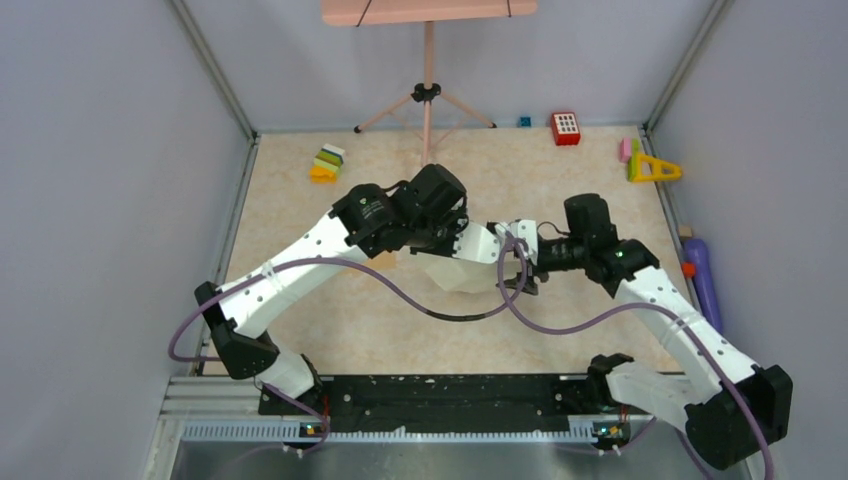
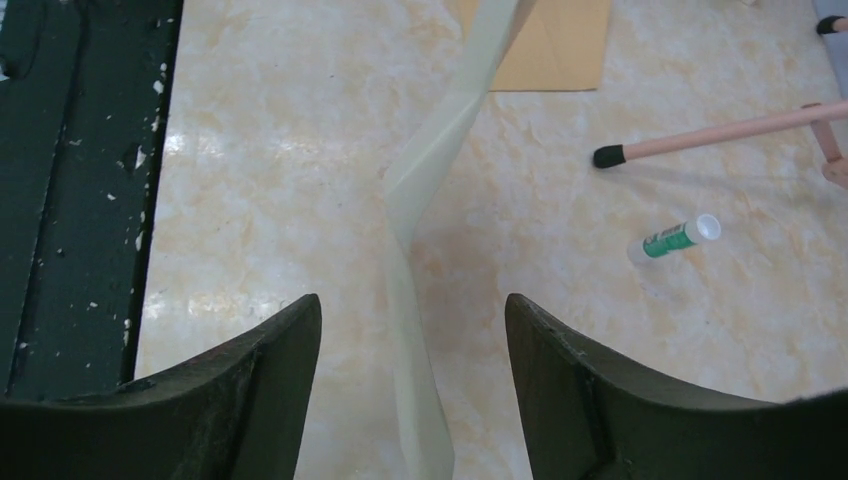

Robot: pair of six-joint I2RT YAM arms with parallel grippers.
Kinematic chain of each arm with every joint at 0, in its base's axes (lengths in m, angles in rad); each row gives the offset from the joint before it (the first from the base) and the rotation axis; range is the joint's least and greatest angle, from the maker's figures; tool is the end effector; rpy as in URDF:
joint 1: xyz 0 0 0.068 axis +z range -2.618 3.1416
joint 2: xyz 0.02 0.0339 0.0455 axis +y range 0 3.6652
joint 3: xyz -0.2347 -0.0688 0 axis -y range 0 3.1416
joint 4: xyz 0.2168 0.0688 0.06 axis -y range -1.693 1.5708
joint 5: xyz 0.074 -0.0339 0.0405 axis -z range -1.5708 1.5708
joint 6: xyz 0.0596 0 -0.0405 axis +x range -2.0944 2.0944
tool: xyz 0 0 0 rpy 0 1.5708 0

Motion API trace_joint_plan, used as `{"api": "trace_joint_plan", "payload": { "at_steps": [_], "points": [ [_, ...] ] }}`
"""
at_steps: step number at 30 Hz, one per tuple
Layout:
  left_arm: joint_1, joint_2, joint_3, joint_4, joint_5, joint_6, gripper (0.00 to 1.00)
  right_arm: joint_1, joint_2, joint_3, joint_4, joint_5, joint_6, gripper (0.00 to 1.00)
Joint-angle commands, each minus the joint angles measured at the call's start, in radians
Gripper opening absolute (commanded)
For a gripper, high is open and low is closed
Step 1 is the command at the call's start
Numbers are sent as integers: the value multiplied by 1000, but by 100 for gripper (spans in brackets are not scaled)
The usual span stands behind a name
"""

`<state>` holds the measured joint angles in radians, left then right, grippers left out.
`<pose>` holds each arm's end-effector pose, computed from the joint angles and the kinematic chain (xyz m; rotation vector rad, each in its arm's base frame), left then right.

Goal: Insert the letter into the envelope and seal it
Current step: Fold the letter.

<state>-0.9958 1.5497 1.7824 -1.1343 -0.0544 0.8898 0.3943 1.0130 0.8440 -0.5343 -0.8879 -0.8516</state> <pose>0.1631 -0.2458 0.3518 1.9855 1.4704 0.0216 0.1712 0.1213 0.2631 -1.5391 1.3802 0.7233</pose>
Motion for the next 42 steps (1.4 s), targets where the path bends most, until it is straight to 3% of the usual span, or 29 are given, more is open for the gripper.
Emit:
{"api": "trace_joint_plan", "payload": {
  "at_steps": [1, 5, 9, 14, 19, 25, 27, 29, 30, 35, 42],
  "points": [
    [-2, -4, 34, -6, -10, 7, 0, 36, 24, 75, -114, -23, -91, 64],
    [-4, 2, 43, -6, -10, 6, 0, 40, 35, 72, -102, -15, -75, 47],
    [-3, 8, 44, -6, -12, 5, 0, 44, 28, 65, -97, -12, -76, 37],
    [-8, 15, 47, -3, -17, 2, 0, 49, 20, 54, -68, -1, -59, 0],
    [-13, 24, 59, 3, -32, 0, 0, 51, 7, 61, -62, -3, -37, 0],
    [-6, 1, 117, 63, -136, -53, 21, 47, -77, 64, -44, -80, 17, 0],
    [21, -31, 159, 78, -124, -69, 47, 34, -105, 58, -2, -124, 62, 0],
    [71, -73, 198, 115, -96, -94, 83, 10, -126, 47, 59, -192, 128, 0],
    [100, -97, 207, 141, -77, -110, 90, -1, -131, 43, 95, -228, 173, 0],
    [253, -224, 167, 199, 128, -198, 95, -56, -104, 52, 361, -371, 497, 0],
    [280, -303, 83, 56, 529, -149, 98, -78, -61, 61, 900, -324, 1024, 0]
  ]
}}
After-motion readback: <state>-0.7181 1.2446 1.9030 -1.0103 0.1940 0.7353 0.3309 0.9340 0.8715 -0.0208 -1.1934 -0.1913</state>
